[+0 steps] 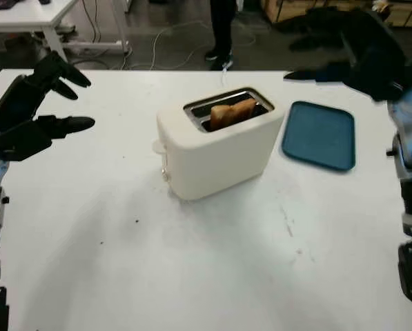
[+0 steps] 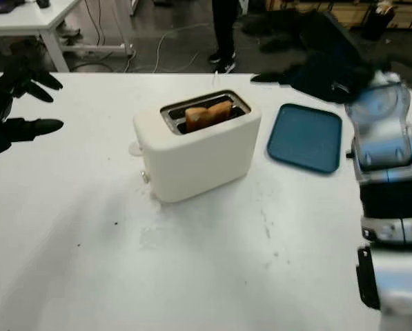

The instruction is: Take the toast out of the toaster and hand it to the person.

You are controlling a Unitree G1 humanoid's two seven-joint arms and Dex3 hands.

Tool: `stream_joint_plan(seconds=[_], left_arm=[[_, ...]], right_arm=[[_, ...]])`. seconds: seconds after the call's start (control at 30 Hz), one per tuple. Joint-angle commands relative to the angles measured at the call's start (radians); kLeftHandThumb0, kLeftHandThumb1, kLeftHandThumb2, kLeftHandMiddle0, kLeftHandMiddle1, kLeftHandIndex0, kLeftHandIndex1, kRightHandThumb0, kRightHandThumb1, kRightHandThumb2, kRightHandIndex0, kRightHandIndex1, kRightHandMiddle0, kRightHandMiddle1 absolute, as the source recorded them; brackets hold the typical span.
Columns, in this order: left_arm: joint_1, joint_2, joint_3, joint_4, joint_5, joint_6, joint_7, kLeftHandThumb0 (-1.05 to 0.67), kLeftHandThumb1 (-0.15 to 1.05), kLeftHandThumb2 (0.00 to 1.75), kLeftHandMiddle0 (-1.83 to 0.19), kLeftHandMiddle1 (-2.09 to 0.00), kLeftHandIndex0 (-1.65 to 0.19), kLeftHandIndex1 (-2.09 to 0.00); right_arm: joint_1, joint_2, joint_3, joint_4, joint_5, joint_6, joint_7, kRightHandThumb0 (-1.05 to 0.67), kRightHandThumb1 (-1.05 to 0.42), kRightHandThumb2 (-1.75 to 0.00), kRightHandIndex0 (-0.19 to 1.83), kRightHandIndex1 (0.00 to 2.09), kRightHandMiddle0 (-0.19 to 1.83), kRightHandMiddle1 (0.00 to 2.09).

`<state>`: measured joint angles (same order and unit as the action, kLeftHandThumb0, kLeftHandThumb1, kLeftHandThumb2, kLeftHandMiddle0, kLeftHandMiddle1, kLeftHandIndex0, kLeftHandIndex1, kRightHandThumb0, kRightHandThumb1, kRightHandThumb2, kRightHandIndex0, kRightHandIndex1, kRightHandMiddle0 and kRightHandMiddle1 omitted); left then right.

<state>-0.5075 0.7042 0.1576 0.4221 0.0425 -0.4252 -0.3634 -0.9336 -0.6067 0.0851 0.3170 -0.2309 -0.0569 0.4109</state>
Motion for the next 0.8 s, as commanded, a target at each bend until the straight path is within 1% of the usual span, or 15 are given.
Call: stream_joint_plan(seconds=[0.0,0.1,0.2,0.27,0.37,0.47,0.53,0.6,0.7,0.77], left_arm=[[0.005,-0.005,0.008,-0.008,-0.007,-0.004,0.005,-1.05,0.92,0.23,0.0,-1.66,0.0,-1.53],[0.006,-0.004,0.008,-0.008,-0.004,-0.004,0.008,-1.05,0.92,0.24,0.0,-1.67,0.0,-1.53],[0.005,-0.004,0.009,-0.005,-0.004,-0.011,0.009,-1.05,0.92,0.23,0.0,-1.67,0.0,-1.53],[0.005,-0.002,0.008,-0.003,0.001,-0.013,0.012,-1.05,0.92,0.23,0.0,-1.67,0.0,-1.53],[0.004,-0.001,0.006,-0.003,0.003,-0.012,0.012,-1.05,0.92,0.23,0.0,-1.66,0.0,-1.52],[0.002,-0.003,0.005,-0.002,0.001,-0.012,0.01,-1.05,0.92,0.24,0.0,-1.66,0.0,-1.52],[0.002,-0.003,0.005,-0.002,0.002,-0.013,0.012,-1.05,0.92,0.24,0.0,-1.66,0.0,-1.52],[0.001,-0.003,0.005,0.0,0.003,-0.018,0.013,-1.05,0.92,0.24,0.0,-1.66,0.0,-1.52],[0.001,-0.004,0.005,0.0,0.0,-0.015,0.011,-1.05,0.92,0.24,0.0,-1.66,0.0,-1.52],[0.001,-0.005,0.006,0.002,-0.004,-0.016,0.008,-1.05,0.92,0.23,0.0,-1.66,0.0,-1.52]], right_arm=[[-0.069,0.018,0.038,0.058,-0.031,-0.035,0.013,-0.19,-0.57,0.0,0.9,0.49,0.96,0.15],[-0.127,0.031,0.088,0.145,-0.068,-0.086,0.028,-0.26,-0.55,0.0,0.9,0.46,0.96,0.13],[-0.153,0.042,0.128,0.198,-0.109,-0.13,0.027,-0.35,-0.56,-0.01,0.92,0.44,0.96,0.12],[-0.167,0.05,0.151,0.222,-0.127,-0.142,0.044,-0.35,-0.58,-0.01,0.91,0.43,0.94,0.1],[-0.183,0.063,0.178,0.245,-0.148,-0.127,0.072,-0.35,-0.6,-0.01,0.89,0.42,0.91,0.08],[-0.193,0.074,0.201,0.275,-0.165,-0.156,0.081,-0.3,-0.6,-0.01,0.9,0.42,0.92,0.08],[-0.201,0.077,0.214,0.286,-0.174,-0.17,0.089,-0.34,-0.6,0.0,0.89,0.43,0.92,0.07],[-0.203,0.085,0.217,0.3,-0.175,-0.192,0.09,-0.33,-0.59,0.0,0.88,0.44,0.93,0.07],[-0.207,0.094,0.222,0.32,-0.183,-0.232,0.081,-0.33,-0.57,0.0,0.89,0.47,0.95,0.08],[-0.211,0.095,0.232,0.332,-0.2,-0.257,0.072,-0.33,-0.58,0.0,0.85,0.54,0.96,0.08]])
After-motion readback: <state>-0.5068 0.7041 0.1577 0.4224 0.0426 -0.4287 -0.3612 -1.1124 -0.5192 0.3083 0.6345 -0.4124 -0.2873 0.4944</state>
